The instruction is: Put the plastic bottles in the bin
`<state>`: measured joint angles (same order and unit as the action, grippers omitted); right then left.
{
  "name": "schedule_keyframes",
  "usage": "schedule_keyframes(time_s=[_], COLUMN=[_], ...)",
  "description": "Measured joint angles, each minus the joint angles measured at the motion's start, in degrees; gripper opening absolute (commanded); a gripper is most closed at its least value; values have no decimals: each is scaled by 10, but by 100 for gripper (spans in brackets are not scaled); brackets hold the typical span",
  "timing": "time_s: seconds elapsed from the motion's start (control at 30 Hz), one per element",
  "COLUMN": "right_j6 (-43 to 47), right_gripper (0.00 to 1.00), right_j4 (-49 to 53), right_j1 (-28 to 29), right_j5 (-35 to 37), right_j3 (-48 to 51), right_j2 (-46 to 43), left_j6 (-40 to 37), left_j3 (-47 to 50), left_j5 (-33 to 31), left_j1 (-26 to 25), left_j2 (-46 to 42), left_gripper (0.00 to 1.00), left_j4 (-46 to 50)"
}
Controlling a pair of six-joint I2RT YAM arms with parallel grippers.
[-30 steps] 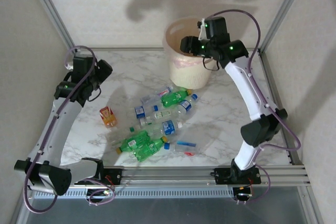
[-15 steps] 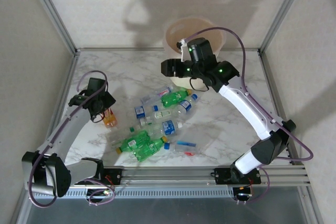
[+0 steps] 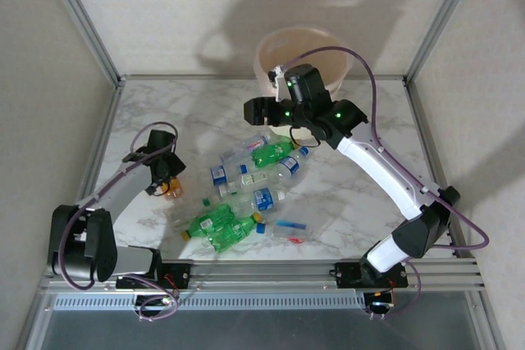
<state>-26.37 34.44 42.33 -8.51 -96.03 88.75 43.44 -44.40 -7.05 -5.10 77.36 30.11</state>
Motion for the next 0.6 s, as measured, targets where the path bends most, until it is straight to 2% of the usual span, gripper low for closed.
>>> schedule_keyframes(time_s=[0.27,0.6], right_j6=[-7,-21], right_gripper=[71,68], right_j4=[0,0], right_j1=[1,3], right_j5=[14,27], right_j3=[18,33], right_j2=[-5,-30], left_j6=[-15,-32], left_j3=[13,14], left_j5=[9,5], left_j1=[14,18], left_j2=[68,112], left_gripper=[78,62], left_j4=[-61,-88])
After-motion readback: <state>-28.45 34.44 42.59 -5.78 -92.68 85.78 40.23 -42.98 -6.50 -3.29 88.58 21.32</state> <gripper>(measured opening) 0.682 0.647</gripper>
